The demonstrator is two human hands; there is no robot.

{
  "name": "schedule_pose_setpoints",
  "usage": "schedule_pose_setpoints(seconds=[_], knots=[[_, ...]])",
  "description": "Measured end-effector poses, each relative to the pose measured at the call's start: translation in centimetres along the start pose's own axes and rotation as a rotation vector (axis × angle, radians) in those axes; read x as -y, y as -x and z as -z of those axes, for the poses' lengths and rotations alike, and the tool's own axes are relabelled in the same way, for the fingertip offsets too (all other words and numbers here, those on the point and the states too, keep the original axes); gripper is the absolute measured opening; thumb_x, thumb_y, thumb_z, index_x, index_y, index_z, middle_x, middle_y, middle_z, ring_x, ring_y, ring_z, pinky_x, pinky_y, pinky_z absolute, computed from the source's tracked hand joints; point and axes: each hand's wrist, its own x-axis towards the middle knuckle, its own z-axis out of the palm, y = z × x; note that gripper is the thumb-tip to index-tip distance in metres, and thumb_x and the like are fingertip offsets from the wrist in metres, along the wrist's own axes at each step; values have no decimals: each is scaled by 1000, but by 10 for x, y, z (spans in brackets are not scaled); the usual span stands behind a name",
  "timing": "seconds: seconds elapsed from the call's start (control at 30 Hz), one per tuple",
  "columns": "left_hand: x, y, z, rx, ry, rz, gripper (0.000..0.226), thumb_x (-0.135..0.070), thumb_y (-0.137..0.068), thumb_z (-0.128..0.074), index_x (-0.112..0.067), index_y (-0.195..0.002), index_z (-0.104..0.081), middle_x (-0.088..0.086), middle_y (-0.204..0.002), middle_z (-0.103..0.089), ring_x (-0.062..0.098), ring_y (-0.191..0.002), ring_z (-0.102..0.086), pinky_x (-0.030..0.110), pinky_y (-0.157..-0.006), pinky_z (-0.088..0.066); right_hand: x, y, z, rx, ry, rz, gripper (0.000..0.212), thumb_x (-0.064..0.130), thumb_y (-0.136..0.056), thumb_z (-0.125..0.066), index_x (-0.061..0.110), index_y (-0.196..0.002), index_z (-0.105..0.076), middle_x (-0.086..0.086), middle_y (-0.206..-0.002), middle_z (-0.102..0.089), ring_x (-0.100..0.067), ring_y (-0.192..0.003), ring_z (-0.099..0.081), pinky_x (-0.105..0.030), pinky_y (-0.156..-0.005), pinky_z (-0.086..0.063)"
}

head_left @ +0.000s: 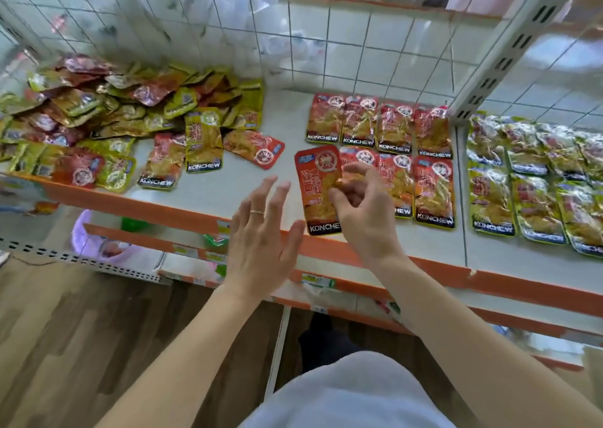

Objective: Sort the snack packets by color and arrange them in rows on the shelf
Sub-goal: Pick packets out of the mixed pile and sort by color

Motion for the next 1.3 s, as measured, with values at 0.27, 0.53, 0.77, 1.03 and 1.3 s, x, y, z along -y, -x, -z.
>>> schedule_pose_setpoints(seconds=[0.27,0.53,0.77,1.03,1.3], knots=[[14,-47,-3,31,-86,-60,56,-44,-94,-50,-15,-141,-50,10,-149,-45,31,-133,-45,46,-106,-39,2,-47,-20,-4,304,156,36,13,-89,-72,11,-120,-55,2,-74,-65,-13,-69,-65,-38,-71,-55],[23,-73,-15,183,-72,-140,49,-47,-91,-49,-24,-132,-60,3,-142,-53,26,-134,-43,49,-109,-38,-24,-44,7,-192,781,358,24,36,-93,-64,14,-102,-67,-2,-104,-61,-21,-100,-56,-35,-83,-45],[24,-72,-14,239,-114,-177,57,-53,-93,-43,-28,-144,-46,-1,-153,-42,26,-137,-37,50,-114,-33,-45,-23,36,-79,962,274,39,34,-88,-59,24,-125,-66,1,-141,-56,-23,-136,-44,-46,-118,-20],[22,-72,-15,286,-136,-189,51,-46,-96,-45,-35,-146,-47,-5,-157,-40,24,-140,-37,51,-117,-30,-38,-15,22,-140,1147,193,46,49,-88,-68,30,-130,-62,8,-138,-58,-17,-134,-46,-56,-109,-14],[23,-73,-18,288,-158,-195,52,-41,-96,-34,-35,-146,-46,-9,-159,-38,25,-139,-36,51,-116,-31,-39,-17,20,-120,1049,179,48,57,-92,-54,29,-131,-59,7,-137,-54,-18,-134,-44,-53,-110,-14]])
